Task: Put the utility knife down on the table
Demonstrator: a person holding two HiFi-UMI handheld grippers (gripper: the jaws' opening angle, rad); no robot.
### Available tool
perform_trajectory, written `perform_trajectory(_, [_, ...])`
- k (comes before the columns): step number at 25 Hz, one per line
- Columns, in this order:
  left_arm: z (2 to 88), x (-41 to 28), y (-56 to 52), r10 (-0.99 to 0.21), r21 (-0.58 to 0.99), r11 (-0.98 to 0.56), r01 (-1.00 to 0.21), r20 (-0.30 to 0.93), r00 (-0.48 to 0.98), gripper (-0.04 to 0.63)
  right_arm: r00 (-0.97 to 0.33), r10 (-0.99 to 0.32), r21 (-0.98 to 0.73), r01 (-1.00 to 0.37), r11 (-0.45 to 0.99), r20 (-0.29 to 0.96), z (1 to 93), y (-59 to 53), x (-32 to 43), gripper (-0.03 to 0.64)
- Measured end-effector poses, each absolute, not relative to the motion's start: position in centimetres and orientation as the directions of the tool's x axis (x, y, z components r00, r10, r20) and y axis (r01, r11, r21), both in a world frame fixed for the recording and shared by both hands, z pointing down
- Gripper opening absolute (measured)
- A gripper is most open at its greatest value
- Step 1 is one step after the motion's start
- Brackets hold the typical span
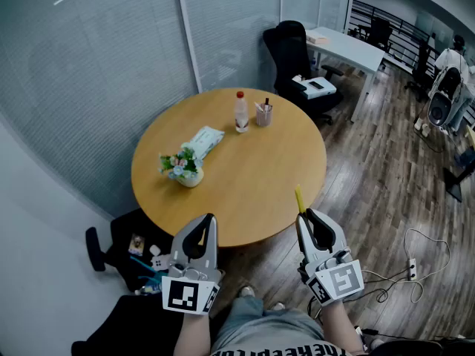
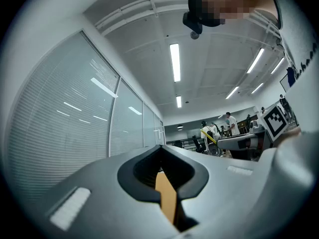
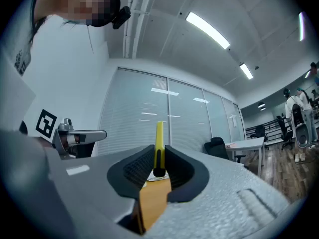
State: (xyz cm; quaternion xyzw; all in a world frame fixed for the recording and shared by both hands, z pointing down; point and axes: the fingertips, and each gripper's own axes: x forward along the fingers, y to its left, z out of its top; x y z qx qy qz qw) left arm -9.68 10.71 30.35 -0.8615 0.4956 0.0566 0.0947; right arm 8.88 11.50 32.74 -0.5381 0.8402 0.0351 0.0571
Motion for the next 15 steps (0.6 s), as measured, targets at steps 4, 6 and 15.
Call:
perform_trajectory(4, [30.5, -9.8, 10.2, -0.842, -0.106, -0.493, -0.864, -0.193, 0.504, 0.008, -0.411, -0.901, -0.003, -0.91, 0.416, -0.135, 32.8, 11.1, 8.8, 0.066])
perform_trajectory(6, [30.5, -9.8, 10.0, -0.842, -0.104, -0.494, -0.863, -0.192, 0.505, 0.008, -0.409, -0.902, -0.002, -0.911, 0.413, -0.136, 32.8, 10.9, 8.8, 0.066])
perform_trajectory(15, [30.7, -10.5, 8.5, -0.837, -0.091, -0.504, -0.859, -0.192, 0.512, 0.008, -0.392, -0.91, -0.026, -0.917, 0.399, -0.137, 32.9, 9.6, 8.3, 0.066])
